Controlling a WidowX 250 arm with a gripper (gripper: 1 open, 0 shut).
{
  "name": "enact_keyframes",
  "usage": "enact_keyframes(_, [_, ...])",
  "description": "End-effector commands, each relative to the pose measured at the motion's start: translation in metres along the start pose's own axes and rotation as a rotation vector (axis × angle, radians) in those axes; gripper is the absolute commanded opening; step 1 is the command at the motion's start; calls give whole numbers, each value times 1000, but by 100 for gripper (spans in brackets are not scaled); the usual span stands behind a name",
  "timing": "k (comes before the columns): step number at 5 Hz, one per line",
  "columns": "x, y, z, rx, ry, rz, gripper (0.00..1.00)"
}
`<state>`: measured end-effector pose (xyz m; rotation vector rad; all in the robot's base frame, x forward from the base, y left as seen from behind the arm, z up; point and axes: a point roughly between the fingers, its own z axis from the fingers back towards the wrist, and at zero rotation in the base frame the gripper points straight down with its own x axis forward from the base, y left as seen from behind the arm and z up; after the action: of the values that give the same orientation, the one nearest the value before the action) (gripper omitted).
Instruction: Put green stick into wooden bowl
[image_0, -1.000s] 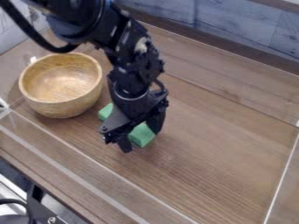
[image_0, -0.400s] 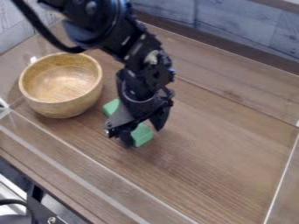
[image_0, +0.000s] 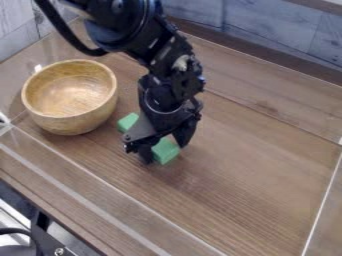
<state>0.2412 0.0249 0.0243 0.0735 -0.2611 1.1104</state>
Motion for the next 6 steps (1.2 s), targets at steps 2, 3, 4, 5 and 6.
enact_keyframes(2, [5,2,2,16,-10,44,0])
enact_keyframes(3, [17,1,8,22,-8,81,0])
enact_keyframes(4, [28,5,20,-4,0,56,0])
enact_keyframes(5, [40,7,28,-33,7,39,0])
enact_keyframes(6, [53,10,35,-67,8,20,0])
